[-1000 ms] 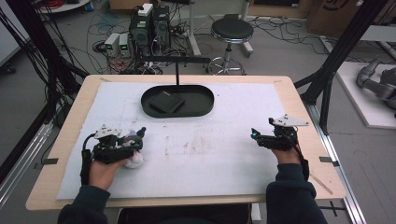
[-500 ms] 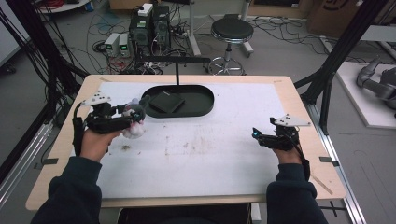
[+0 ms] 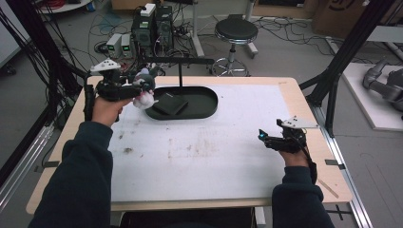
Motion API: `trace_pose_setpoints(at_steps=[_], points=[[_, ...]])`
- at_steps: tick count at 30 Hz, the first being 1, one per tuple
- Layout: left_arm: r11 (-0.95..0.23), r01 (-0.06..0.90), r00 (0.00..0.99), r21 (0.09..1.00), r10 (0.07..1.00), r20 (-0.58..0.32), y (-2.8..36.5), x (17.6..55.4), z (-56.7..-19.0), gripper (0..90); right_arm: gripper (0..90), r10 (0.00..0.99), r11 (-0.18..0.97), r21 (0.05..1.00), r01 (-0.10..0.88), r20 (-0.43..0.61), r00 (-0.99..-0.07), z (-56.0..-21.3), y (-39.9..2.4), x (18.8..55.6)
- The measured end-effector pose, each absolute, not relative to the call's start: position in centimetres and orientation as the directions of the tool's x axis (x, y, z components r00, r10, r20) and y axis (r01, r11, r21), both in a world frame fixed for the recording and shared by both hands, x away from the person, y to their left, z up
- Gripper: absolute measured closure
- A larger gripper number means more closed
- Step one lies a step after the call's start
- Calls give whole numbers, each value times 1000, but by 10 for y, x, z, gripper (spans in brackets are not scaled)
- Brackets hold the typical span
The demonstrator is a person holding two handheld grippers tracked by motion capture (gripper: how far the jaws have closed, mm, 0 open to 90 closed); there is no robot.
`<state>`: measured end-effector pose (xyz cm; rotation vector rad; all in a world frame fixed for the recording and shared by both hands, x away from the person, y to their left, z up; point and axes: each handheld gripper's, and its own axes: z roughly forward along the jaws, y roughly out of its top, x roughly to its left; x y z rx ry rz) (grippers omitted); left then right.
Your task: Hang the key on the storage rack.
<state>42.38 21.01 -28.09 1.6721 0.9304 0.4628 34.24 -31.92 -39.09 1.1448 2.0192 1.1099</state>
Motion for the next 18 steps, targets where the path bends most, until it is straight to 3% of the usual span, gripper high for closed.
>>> trace_pose_setpoints(at_steps=[18], points=[[16,368,569,930,787,-239,219,494,-286,391,186,881,280,867,412,-62,-469,-391,-326,342]])
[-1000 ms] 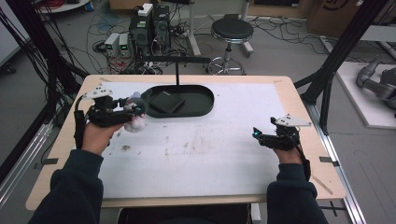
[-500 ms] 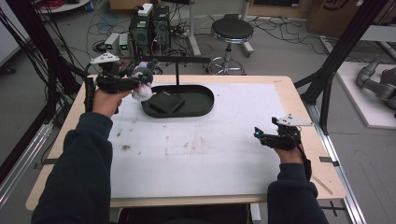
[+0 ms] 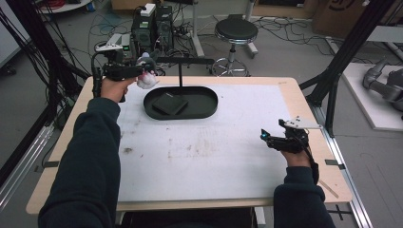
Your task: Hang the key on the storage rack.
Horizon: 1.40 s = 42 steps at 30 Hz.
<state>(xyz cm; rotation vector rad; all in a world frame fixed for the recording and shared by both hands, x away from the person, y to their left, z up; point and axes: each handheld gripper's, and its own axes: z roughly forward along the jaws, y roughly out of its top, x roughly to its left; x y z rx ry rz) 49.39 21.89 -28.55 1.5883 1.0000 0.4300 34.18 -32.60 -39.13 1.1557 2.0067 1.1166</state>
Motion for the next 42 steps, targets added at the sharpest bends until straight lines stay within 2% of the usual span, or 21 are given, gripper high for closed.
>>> trace_pose_setpoints(at_steps=[8,16,29,35,38,42], points=[[22,372,491,928,844,-217,225,504,-290,391,186,883,275,870,408,-61,-466,-391,-328,342],[2,420,419,908,886,-196,239,496,-317,390,186,880,284,866,411,-65,-471,-392,-327,341],[-148,459,376,876,926,-41,202,504,-342,373,185,880,287,865,411,-69,-470,-392,-326,340],[-163,470,383,867,923,-34,193,503,-353,347,186,879,288,865,411,-68,-472,-392,-326,340],[-170,497,403,851,914,-52,191,504,-359,298,186,876,294,865,407,-74,-476,-392,-325,340],[-142,518,390,844,917,-85,194,498,-369,277,186,877,294,865,407,-75,-474,-392,-325,340]])
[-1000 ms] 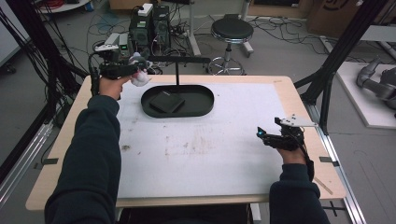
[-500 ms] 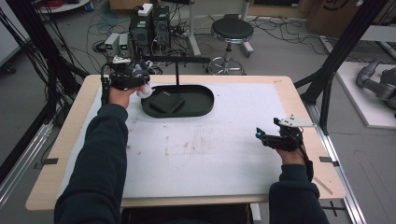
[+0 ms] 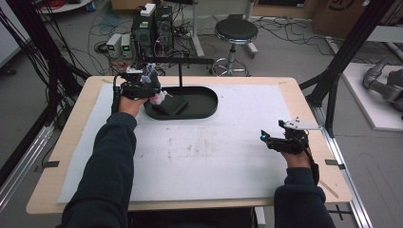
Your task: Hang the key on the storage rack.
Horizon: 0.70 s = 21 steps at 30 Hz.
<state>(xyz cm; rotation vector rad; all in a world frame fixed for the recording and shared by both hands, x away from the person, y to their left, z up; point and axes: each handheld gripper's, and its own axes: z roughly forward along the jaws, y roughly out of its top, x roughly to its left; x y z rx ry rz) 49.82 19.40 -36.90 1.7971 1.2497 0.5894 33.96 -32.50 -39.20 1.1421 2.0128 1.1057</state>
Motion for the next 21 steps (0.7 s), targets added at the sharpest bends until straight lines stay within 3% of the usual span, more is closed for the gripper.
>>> trace_pose_setpoints(at_steps=[9,15,21], points=[[-101,510,377,854,919,-116,209,477,-367,287,186,869,308,863,401,-84,-487,-392,-320,339],[-66,448,401,892,906,-135,219,450,-364,285,186,867,310,862,402,-83,-491,-393,-319,339],[-24,350,439,936,887,-141,230,414,-363,208,185,863,323,857,401,-93,-497,-394,-320,339]])
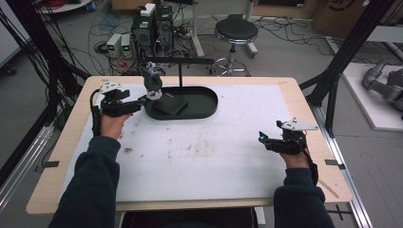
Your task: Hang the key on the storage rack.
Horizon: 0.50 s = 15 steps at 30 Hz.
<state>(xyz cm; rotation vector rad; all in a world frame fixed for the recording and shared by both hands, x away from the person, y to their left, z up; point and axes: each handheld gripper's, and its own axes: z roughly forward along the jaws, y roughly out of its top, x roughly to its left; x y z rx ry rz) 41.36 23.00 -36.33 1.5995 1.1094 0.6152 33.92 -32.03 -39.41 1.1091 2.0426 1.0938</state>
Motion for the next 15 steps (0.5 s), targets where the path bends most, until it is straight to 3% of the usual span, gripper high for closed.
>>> trace_pose_setpoints(at_steps=[6,15], points=[[-20,265,463,964,880,-109,238,377,-367,209,185,856,322,855,406,-80,-511,-397,-320,340],[-22,232,483,973,870,-95,243,343,-376,213,185,851,327,854,405,-79,-519,-397,-318,338]])
